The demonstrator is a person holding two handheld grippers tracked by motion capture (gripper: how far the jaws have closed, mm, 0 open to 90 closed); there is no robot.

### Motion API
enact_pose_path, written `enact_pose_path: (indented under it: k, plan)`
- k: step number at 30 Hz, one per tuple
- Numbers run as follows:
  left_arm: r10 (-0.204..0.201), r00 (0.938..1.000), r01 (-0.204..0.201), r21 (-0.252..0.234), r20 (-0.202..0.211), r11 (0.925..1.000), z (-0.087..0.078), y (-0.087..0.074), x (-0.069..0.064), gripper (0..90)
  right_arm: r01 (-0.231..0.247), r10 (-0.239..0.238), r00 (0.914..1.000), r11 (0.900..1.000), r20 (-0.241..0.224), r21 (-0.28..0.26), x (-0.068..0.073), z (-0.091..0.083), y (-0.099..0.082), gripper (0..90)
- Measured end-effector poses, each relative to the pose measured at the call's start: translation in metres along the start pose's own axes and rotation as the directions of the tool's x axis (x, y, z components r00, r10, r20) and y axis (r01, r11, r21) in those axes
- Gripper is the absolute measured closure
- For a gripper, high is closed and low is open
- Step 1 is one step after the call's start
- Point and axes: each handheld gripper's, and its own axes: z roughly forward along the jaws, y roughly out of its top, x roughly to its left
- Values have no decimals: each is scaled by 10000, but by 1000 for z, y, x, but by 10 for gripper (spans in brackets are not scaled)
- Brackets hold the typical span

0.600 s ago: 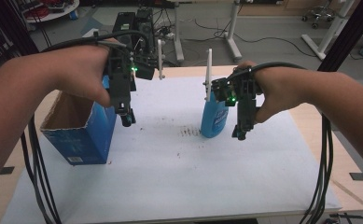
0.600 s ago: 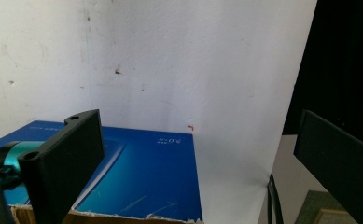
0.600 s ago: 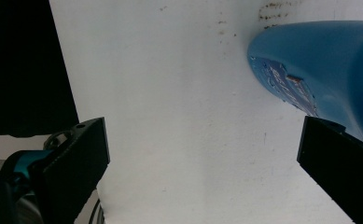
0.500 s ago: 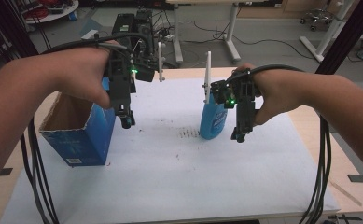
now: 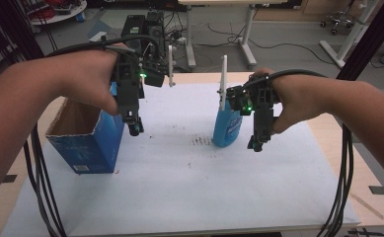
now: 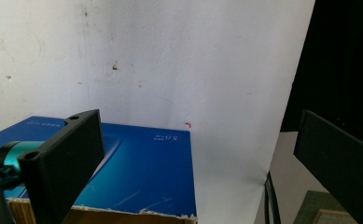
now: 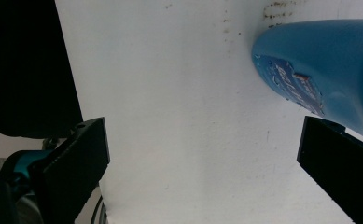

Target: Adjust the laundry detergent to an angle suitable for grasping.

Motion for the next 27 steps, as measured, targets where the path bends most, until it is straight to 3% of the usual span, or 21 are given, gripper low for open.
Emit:
enact_pose_path:
  k: [7, 11, 16, 18, 19, 21, 22, 23, 24, 25, 27]
  plan:
    - [-223, 9995, 217, -273, -216, 9994, -1, 3, -2, 17, -124, 124, 9999, 9999, -29, 3, 6, 2, -10, 15]
    - [-378, 9993, 376, -451, -47, 9983, 3, 5, -3, 16, -131, 131, 9999, 9999, -31, 26, 8, 5, -18, 16]
    - [-856, 9963, 852, -952, -4, 9918, 7, 10, -1, 16, -257, 257, 9997, 9997, -46, -29, 13, 5, -28, 15]
    - [-1142, 9935, 1135, -1347, 23, 9844, 8, 13, 1, 16, -263, 263, 9997, 9996, -18, -79, 14, 5, -32, 15]
    - [-1401, 9901, 1377, -1623, -31, 9771, 9, 15, 2, 16, -195, 195, 9998, 9997, -4, -116, 15, 5, -36, 15]
    - [-1518, 9884, 1487, -1731, -46, 9736, 9, 17, 4, 16, -267, 268, 9996, 9996, 3, -100, 16, 5, -37, 15]
    - [-1804, 9836, 1764, -1949, -33, 9648, 11, 20, 5, 16, -253, 253, 9997, 9996, 22, -132, 18, 6, -41, 15]
    - [-1804, 9836, 1764, -1949, -33, 9648, 11, 20, 5, 16, -253, 253, 9997, 9996, 22, -132, 18, 6, -41, 15]
    - [-2021, 9794, 1982, -2134, 38, 9566, 13, 24, 7, 16, -270, 270, 9996, 9996, -15, -105, 20, 7, -44, 15]
    - [-2021, 9794, 1982, -2134, 38, 9566, 13, 24, 7, 16, -280, 279, 9996, 9996, -32, -100, 21, 7, -45, 15]
    - [-2205, 9753, 2165, -2347, 93, 9477, 14, 27, 9, 16, -284, 283, 9996, 9995, -31, -105, 22, 8, -48, 15]
